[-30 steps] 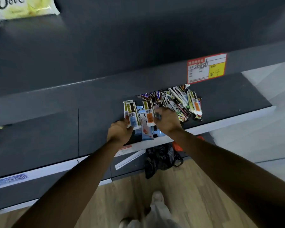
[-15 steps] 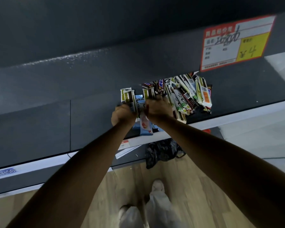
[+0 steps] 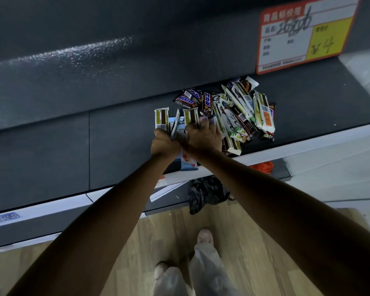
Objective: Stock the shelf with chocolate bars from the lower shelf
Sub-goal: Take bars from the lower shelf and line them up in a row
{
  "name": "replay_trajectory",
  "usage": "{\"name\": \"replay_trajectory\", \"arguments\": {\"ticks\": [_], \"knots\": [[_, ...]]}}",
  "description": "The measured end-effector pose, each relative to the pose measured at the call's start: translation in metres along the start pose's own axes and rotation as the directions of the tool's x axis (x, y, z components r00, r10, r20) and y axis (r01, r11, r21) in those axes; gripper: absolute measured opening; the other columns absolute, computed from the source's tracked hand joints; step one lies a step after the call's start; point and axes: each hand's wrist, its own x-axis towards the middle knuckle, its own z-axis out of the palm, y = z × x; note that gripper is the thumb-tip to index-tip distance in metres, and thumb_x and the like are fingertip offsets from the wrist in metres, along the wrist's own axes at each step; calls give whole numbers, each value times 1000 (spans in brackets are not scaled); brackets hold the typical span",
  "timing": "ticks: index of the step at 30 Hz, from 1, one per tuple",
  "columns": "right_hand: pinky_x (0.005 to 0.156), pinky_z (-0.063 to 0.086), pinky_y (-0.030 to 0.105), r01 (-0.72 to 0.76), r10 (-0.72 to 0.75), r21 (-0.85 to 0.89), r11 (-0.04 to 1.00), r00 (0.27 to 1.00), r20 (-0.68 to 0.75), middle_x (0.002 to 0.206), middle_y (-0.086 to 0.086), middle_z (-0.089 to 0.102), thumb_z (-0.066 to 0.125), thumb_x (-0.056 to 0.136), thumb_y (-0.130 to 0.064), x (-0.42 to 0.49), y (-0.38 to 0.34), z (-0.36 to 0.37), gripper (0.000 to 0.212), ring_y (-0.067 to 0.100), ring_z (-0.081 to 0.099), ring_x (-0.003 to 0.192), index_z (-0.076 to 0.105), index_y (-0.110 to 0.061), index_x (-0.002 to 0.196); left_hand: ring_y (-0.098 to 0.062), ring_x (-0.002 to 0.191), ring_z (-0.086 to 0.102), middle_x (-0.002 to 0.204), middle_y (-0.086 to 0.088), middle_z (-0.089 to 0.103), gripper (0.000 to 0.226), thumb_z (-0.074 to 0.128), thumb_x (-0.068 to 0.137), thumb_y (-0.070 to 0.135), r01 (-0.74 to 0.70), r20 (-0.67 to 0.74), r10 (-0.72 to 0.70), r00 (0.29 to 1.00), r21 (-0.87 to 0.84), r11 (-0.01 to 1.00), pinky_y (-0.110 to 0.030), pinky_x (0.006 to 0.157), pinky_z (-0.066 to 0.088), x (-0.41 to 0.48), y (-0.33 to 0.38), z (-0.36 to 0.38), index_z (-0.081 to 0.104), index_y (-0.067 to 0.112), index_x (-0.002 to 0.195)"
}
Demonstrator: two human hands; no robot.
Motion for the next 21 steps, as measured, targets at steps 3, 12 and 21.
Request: {"name": "replay_trajectory", "arguments": {"ticks": [3, 12, 21], "knots": [[104, 33, 53, -39, 36, -50, 998, 998, -54, 145, 23, 28, 56, 87, -50, -3, -8, 5, 54, 41, 26, 134, 42, -14, 125, -30, 95, 62, 107, -13, 62, 44, 56, 88, 44, -41, 13, 41, 999, -41, 998, -39, 78, 53, -5, -9, -6, 42, 9, 111], [108, 32, 43, -259, 249, 94, 961, 963, 104, 141, 25, 27, 64, 82, -44, -17, -19, -17, 92, 37, 31, 129, 13, 4, 141, -26, 107, 60, 115, -6, 64, 44, 63, 84, 35, -199, -55, 209, 976, 141, 970, -27, 86, 45, -22, -40, -32, 50, 18, 122], [103, 40, 40, -189, 167, 192, 963, 978, 125, 144, 20, 35, 74, 75, -28, -51, -8, -42, 103, 36, 40, 128, 4, -2, 146, -25, 101, 59, 110, -9, 62, 46, 69, 80, 39, -375, -142, 403, 904, 190, 907, -31, 85, 45, -56, -56, -73, 56, 12, 115]]}}
